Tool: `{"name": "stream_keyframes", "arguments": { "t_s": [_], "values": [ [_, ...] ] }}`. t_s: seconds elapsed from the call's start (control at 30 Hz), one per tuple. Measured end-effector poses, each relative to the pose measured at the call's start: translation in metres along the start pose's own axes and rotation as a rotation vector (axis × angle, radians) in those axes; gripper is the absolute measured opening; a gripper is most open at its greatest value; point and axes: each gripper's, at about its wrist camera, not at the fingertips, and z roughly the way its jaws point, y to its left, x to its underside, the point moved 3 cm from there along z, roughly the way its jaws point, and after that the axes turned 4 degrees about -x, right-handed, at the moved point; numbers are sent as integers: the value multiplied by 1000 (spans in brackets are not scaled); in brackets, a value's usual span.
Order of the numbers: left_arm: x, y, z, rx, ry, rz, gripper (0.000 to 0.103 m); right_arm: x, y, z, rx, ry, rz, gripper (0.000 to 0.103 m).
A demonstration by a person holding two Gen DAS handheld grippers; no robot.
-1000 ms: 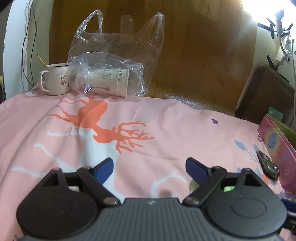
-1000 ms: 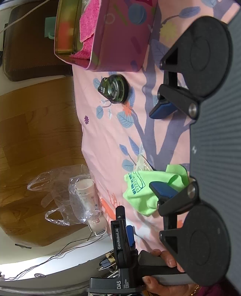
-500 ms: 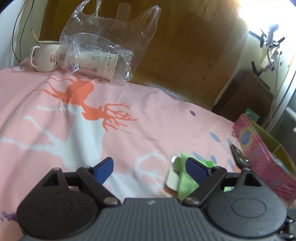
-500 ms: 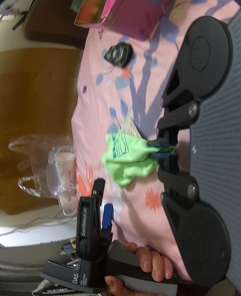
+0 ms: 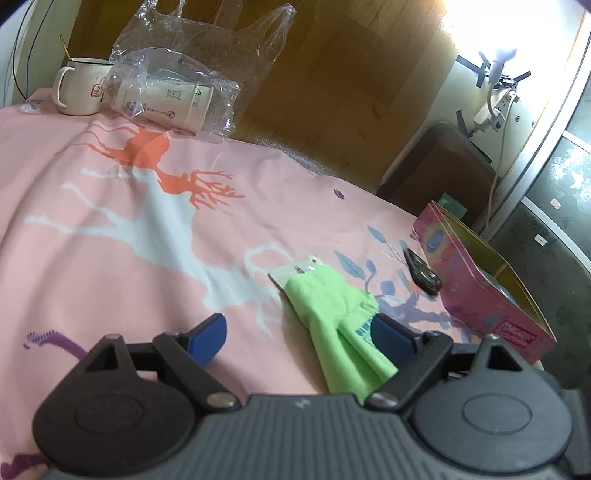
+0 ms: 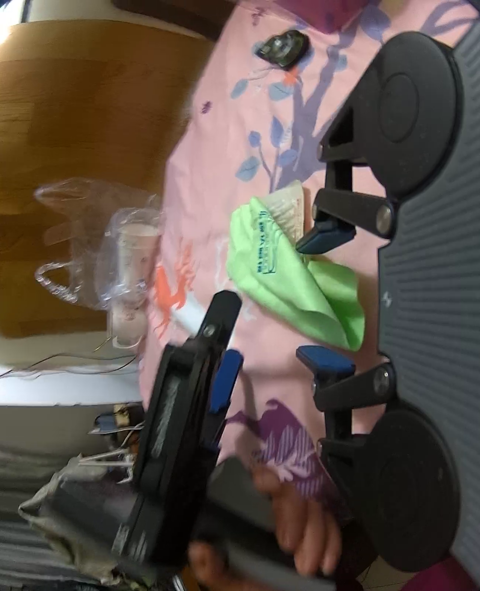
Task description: Organize soft objects
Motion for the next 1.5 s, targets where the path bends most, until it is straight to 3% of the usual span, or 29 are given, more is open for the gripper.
{"name": "stream_keyframes", "arguments": {
  "t_s": [0.03, 0.13, 0.2, 0.23, 0.27, 0.33, 0.37, 0.5, 0.67, 0.93, 1.0, 1.07, 1.1, 1.13, 1.17, 1.2, 1.23, 1.3, 1.4, 1.5],
  "values": [
    [0, -1, -1, 2, 5, 1, 88, -1, 2, 6, -16, 18, -3, 10],
    [2, -8, -4, 19, 21, 9, 83, 0, 23, -2, -73, -19, -92, 8],
    [4, -15, -7, 40, 34, 32, 68, -4, 37, -12, -119, -81, -134, 8],
    [6, -18, -7, 44, 44, 45, 52, -6, 42, -19, -130, -122, -159, 8],
    [9, -21, -8, 50, 58, 57, 43, -8, 45, -24, -130, -151, -178, 7],
    [10, -23, -12, 104, 75, 31, 26, -8, 48, -30, -117, -184, -208, 7],
    [9, -25, -15, 122, 79, 23, 22, -7, 48, -33, -106, -203, -219, 7],
    [-3, -43, -25, 133, 44, 39, 21, -12, 41, -41, -42, -276, -209, 7],
    [-26, -94, -9, 180, 38, 115, 21, -17, -4, -56, 101, -366, -144, 7],
    [-52, -241, 59, 315, 59, 342, 21, -5, -104, -119, 468, -468, -46, 8],
    [-55, -278, 81, 343, 63, 394, 26, 0, -135, -131, 552, -465, -1, 8],
    [-55, -311, 102, 326, 37, 453, 64, 4, -170, -132, 615, -425, 61, 12],
    [-55, -325, 114, 283, 11, 485, 67, 7, -192, -127, 652, -371, 103, 18],
    [-54, -334, 125, 230, -19, 503, 66, 10, -213, -122, 708, -314, 151, 36],
    [-54, -339, 137, 176, -34, 509, 65, 16, -232, -120, 781, -249, 210, 47],
    [-53, -341, 148, 129, -25, 506, 65, 22, -247, -121, 821, -210, 268, 47],
    [-52, -338, 154, 107, -4, 489, 65, 28, -253, -126, 812, -224, 309, 47],
    [-48, -326, 158, 116, 23, 447, 67, 38, -255, -141, 781, -310, 370, 54],
    [-41, -310, 157, 62, 14, 454, 67, 46, -248, -148, 820, -359, 391, 55],
    [-34, -293, 147, 59, 28, 443, 67, 54, -236, -147, 825, -400, 408, 55]
  ]
}}
